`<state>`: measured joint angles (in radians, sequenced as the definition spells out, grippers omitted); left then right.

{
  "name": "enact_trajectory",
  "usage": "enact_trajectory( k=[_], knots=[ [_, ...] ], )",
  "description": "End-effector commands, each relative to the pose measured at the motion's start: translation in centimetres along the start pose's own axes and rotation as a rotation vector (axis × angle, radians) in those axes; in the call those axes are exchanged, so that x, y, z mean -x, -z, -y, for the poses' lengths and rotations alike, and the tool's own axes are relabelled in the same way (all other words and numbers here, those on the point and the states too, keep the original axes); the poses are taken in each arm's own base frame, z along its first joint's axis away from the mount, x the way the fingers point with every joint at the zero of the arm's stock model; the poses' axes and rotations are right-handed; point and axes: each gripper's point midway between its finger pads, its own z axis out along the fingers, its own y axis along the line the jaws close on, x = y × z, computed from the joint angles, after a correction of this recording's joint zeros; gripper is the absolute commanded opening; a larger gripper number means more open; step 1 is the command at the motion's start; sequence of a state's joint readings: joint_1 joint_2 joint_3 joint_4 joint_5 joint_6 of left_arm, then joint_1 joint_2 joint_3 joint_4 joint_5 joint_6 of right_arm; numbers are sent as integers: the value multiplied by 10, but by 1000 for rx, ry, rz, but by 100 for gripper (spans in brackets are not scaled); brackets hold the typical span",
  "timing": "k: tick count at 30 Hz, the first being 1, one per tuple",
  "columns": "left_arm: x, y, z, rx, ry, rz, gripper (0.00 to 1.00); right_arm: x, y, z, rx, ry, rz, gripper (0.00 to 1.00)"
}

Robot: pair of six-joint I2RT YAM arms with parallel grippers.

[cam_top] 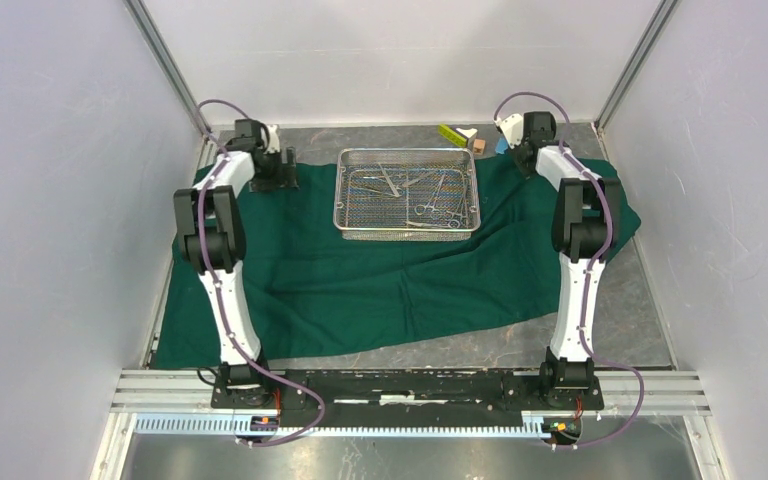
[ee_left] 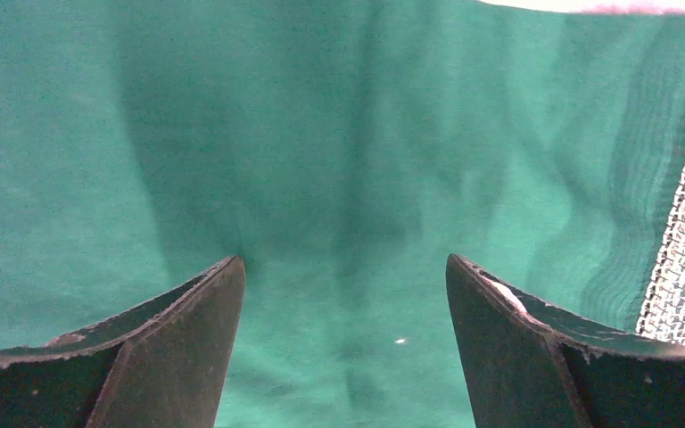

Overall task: Open and lay out the surgical kit
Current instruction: Smooth out the surgical kit at the center of the board.

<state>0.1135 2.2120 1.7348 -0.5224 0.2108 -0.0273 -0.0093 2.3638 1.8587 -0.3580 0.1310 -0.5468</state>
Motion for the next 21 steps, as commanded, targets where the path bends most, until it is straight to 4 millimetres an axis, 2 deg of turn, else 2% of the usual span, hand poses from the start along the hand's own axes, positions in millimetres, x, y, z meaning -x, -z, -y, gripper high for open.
enact_trajectory(
  k=[1, 6, 9, 14, 21],
  knots=[
    [13, 0, 6, 82, -151, 16, 88, -35, 5, -30, 119, 9, -99, 2],
    [5, -15, 3, 120, -184, -48, 80, -37, 9, -30, 122, 21, -97, 2],
    [0, -20, -3, 140, -195, -72, 72, -37, 11, -31, 125, 23, -95, 2],
    [-7, -24, 0, 116, -199, -115, 61, -36, 14, -30, 125, 24, -91, 2],
    [-20, -33, 2, 89, -188, -179, 37, -34, 17, -29, 124, 27, -86, 1]
  ],
)
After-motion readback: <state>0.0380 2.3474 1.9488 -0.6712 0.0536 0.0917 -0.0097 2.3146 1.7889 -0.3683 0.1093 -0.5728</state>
